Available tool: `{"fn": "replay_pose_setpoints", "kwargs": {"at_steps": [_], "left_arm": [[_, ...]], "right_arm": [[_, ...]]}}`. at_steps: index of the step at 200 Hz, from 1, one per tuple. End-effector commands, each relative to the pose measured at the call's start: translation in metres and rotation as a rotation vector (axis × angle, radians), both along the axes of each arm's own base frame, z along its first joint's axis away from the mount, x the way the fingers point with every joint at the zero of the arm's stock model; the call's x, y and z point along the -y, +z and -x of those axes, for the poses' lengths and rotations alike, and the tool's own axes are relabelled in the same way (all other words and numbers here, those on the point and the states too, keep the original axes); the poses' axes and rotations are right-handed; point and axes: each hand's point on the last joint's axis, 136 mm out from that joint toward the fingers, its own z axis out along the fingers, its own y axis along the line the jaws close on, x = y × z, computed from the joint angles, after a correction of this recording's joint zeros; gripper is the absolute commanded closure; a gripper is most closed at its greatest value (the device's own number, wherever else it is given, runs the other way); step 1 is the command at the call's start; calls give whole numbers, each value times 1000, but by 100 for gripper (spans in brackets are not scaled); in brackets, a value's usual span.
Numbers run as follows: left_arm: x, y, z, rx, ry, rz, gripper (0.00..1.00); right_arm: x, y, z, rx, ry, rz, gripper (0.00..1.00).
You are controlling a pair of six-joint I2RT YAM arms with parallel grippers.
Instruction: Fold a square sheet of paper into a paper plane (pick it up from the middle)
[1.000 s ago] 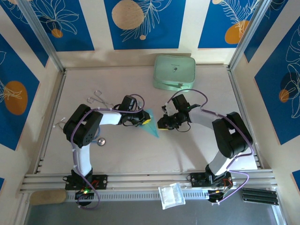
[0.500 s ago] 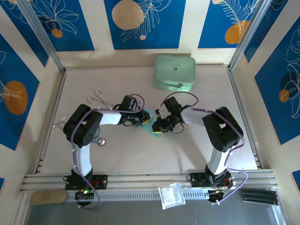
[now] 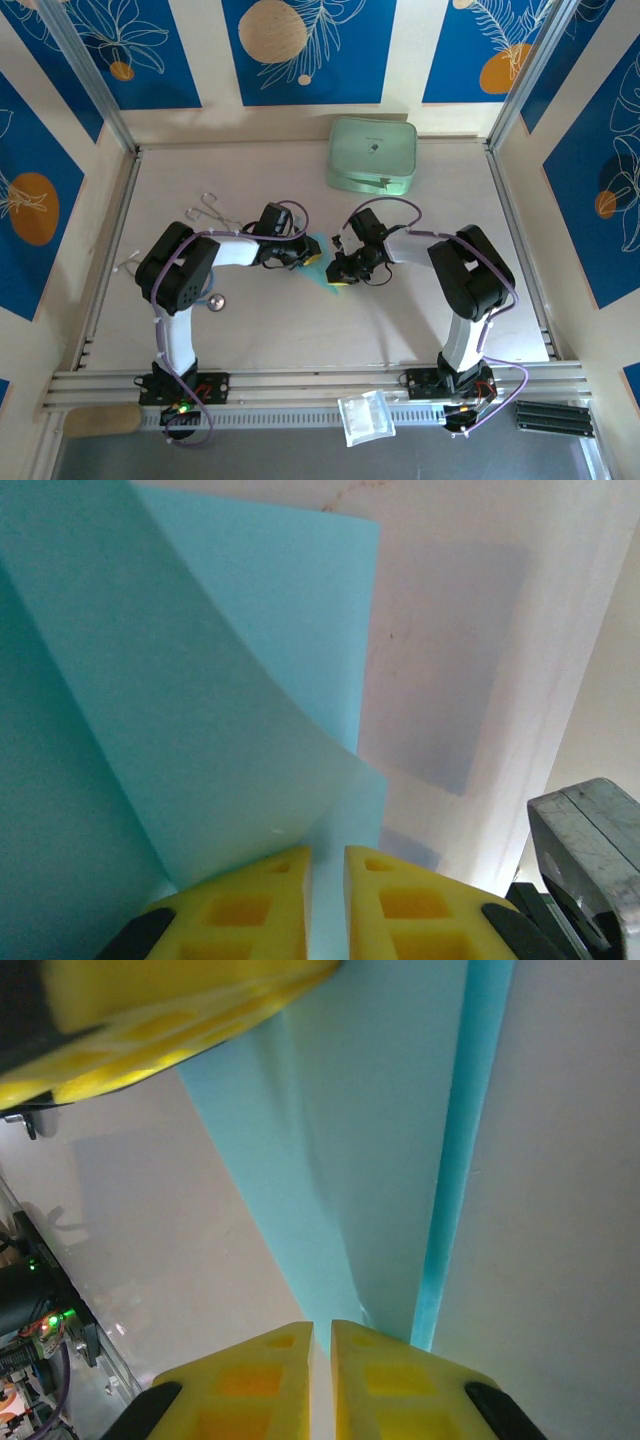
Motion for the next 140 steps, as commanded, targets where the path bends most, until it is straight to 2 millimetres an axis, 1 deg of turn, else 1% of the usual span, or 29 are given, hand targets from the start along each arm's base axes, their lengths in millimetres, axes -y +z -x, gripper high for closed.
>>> {"fn": "replay_pose_setpoints", "kwargs": {"at_steps": [1, 48, 93, 140], "left_arm": [[-1, -5, -4, -13, 11, -16, 83], [-1, -7, -4, -18, 10, -17, 83], [-2, -9, -3, -23, 12, -23, 83], [-3, -10, -3, -26, 14, -27, 83]], "right_arm": [[5, -10, 7, -36, 2, 28, 86], [4, -11, 9, -45, 9, 27, 86], [-3, -2, 11, -46, 35, -33, 86], [-4, -2, 13, -49, 46, -37, 85]]}}
